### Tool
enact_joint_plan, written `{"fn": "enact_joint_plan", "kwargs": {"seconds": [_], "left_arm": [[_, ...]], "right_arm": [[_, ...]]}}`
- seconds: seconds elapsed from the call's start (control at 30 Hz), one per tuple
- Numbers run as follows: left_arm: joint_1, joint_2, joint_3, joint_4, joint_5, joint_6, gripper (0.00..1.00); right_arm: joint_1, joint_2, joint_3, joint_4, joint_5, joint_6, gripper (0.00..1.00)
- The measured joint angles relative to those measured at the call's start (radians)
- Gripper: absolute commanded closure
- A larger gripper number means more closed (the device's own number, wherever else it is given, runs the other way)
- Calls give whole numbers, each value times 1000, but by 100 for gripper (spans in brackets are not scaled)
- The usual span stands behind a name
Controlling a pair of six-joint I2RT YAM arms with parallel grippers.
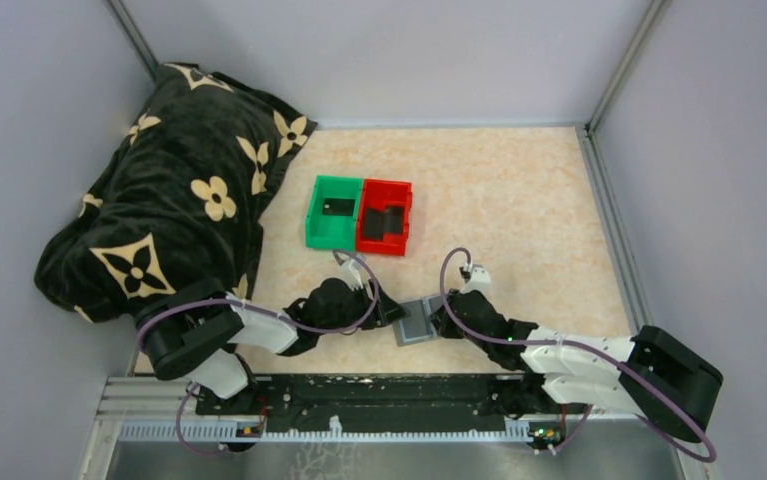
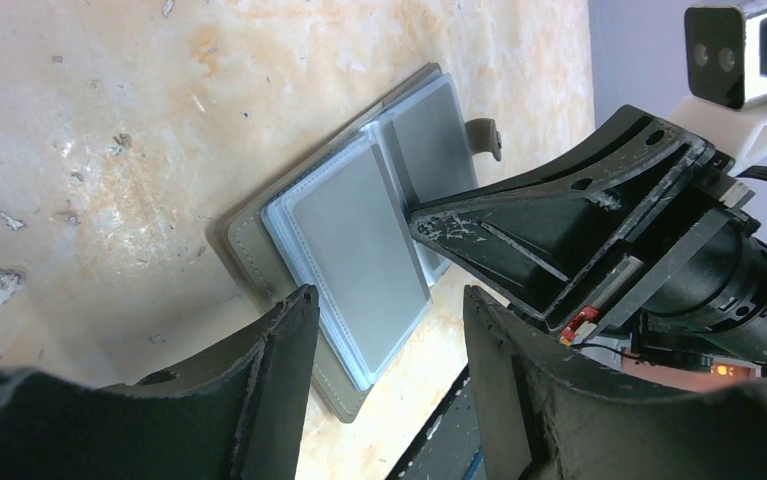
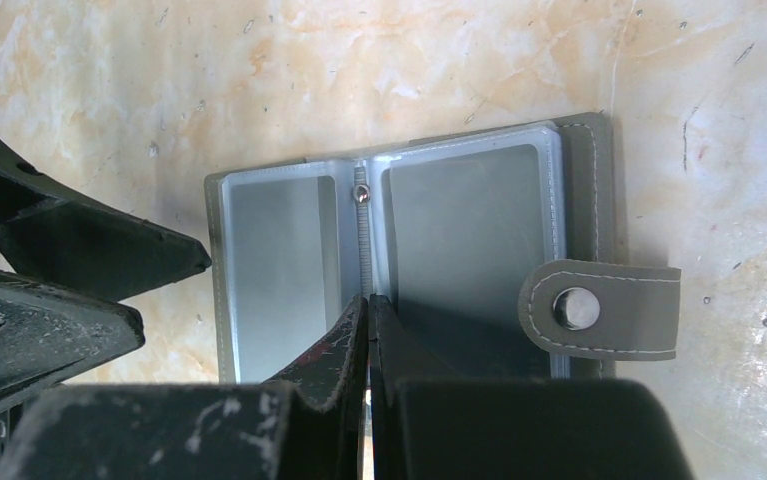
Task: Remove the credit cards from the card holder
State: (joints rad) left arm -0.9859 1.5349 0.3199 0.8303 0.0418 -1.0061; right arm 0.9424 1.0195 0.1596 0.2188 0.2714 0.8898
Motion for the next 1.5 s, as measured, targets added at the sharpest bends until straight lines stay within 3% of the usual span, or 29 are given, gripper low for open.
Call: {"fn": "enact_joint_plan", "kwargs": {"seconds": [0.43, 0.9, 1.5], "left_arm": [[0, 62, 2, 42, 25, -18, 39], [0, -45, 10, -37, 21, 7, 39], [0, 8, 42, -23, 39, 9, 40]], "right_arm": [[0, 0, 0, 0, 0, 0, 100], [0, 0, 0, 0, 0, 0, 100], [0, 0, 0, -1, 0, 0, 100]]}}
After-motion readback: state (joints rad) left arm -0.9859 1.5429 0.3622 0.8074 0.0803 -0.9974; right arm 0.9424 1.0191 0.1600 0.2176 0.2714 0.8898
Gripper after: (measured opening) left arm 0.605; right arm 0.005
